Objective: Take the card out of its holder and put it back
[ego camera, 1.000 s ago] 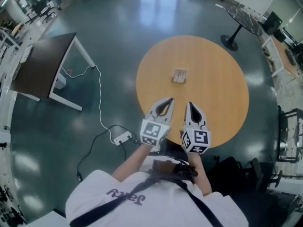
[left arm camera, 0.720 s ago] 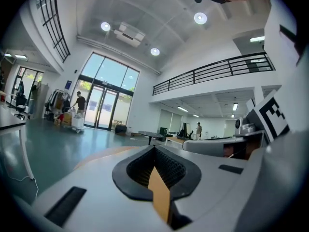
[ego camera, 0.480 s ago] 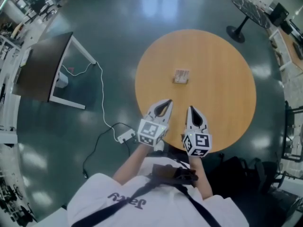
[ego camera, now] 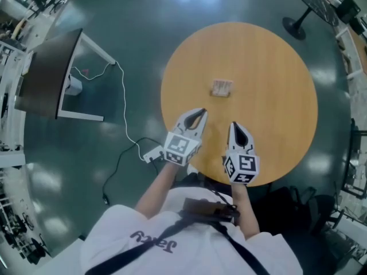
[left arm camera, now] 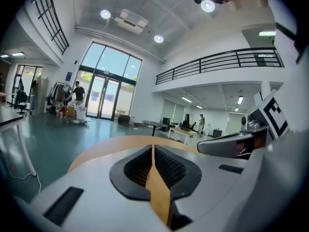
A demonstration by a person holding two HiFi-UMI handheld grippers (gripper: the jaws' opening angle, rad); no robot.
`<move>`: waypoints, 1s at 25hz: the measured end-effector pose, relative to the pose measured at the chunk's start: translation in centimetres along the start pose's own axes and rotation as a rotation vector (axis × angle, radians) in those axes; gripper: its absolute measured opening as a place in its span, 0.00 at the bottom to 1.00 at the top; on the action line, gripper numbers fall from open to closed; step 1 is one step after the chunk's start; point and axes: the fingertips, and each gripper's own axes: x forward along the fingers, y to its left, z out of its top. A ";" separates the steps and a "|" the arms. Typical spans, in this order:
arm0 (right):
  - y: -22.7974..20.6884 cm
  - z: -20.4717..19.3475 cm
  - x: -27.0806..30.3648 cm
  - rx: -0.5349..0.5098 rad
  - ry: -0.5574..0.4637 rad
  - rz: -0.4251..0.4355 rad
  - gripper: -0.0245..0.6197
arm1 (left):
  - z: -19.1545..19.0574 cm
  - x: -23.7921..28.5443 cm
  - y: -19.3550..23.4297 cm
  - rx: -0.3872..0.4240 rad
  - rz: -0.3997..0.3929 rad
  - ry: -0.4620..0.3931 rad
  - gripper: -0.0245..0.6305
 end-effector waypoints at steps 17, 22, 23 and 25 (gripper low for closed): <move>-2.3 -1.0 4.2 0.020 0.062 -0.007 0.07 | -1.4 5.1 6.8 0.142 -0.087 0.098 0.08; -3.1 -1.1 4.7 0.026 0.078 -0.012 0.07 | -2.4 6.8 7.9 0.160 -0.134 0.136 0.14; -3.2 -1.1 4.7 0.024 0.080 -0.013 0.07 | -2.5 7.1 8.0 0.167 -0.150 0.140 0.14; -3.5 -1.1 4.8 0.023 0.082 -0.013 0.07 | -2.8 7.6 8.1 0.189 -0.184 0.148 0.14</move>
